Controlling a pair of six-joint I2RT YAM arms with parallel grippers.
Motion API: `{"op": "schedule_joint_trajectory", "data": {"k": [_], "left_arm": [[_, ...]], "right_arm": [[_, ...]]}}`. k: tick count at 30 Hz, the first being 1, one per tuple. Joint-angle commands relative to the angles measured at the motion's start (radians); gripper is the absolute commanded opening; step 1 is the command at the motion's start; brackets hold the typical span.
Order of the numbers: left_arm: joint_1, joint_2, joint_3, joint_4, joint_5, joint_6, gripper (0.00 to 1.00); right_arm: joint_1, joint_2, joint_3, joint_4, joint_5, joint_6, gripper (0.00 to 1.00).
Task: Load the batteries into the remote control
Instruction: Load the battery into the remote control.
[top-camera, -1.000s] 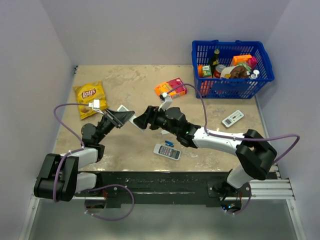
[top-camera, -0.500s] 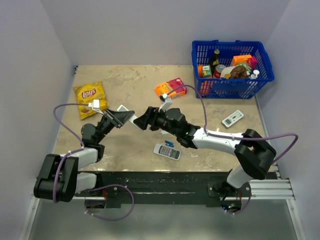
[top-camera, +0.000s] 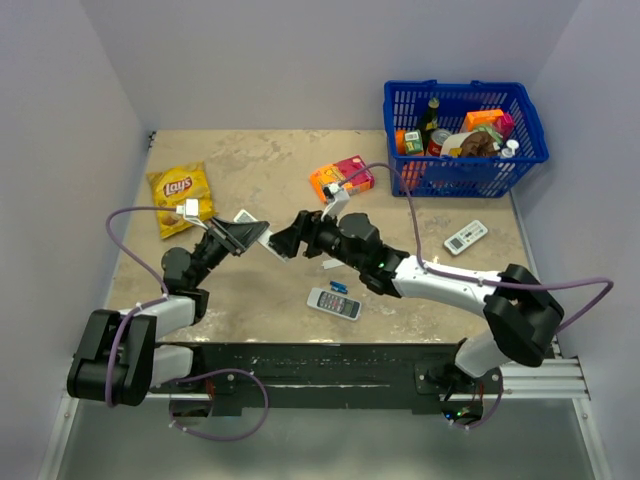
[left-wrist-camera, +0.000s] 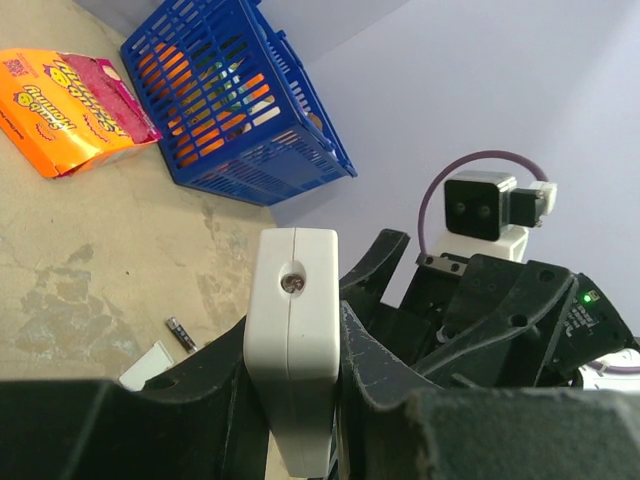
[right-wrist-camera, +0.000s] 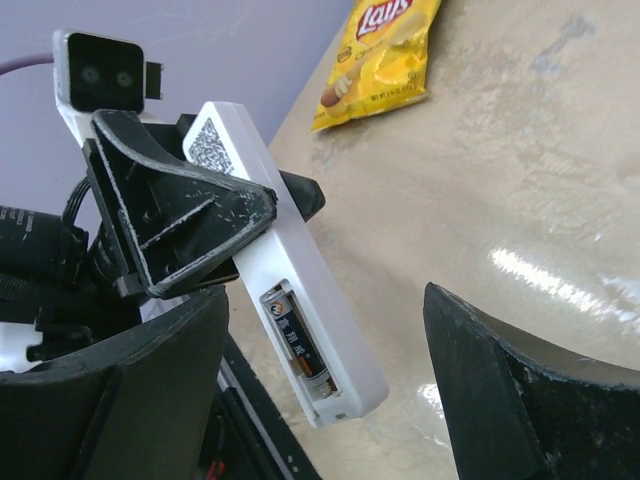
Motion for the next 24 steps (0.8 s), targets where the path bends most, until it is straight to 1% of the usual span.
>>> {"op": "schedule_joint_trajectory", "data": {"k": [1,4,5,6,9,11,12,16,20,24], "left_arm": [[-0.004,-0.031,0.014,0.414,0.011,0.025,0.0],[-0.004,-0.04,0.017,0.371,0.012,0.03,0.0],[-0.004,-0.049,0.019,0.331,0.012,0.031,0.0],[-0.004,-0.052,0.025,0.307,0.011,0.041,0.0],[-0.004,-0.074,0.043,0.198,0.009,0.071,0.0],[-0.004,-0.081,0.053,0.14,0.009,0.084,0.0],[-0.004,-0.085,0.06,0.127,0.011,0.084,0.0],[-0.005,-0.085,0.077,0.073,0.023,0.087,0.0],[-0.007,-0.085,0.086,0.02,0.026,0.097,0.0],[-0.015,-0.08,0.091,0.0,0.028,0.099,0.0]], "right_arm": [[-0.013,-0.09,0.01,-0.001,-0.028,-0.17,0.81],[-0.012,-0.134,0.03,-0.064,-0.048,-0.277,0.79],[-0.013,-0.144,0.034,-0.079,-0.052,-0.299,0.79],[-0.013,-0.151,0.042,-0.096,-0.062,-0.347,0.75],[-0.013,-0.154,0.073,-0.153,-0.139,-0.418,0.69],[-0.013,-0.142,0.09,-0.168,-0.182,-0.438,0.66],[-0.013,-0.135,0.094,-0.17,-0.218,-0.449,0.63],[-0.013,-0.098,0.12,-0.168,-0.317,-0.461,0.59],[-0.013,-0.079,0.13,-0.164,-0.335,-0.468,0.58],[-0.012,-0.066,0.145,-0.168,-0.334,-0.481,0.58]]}}
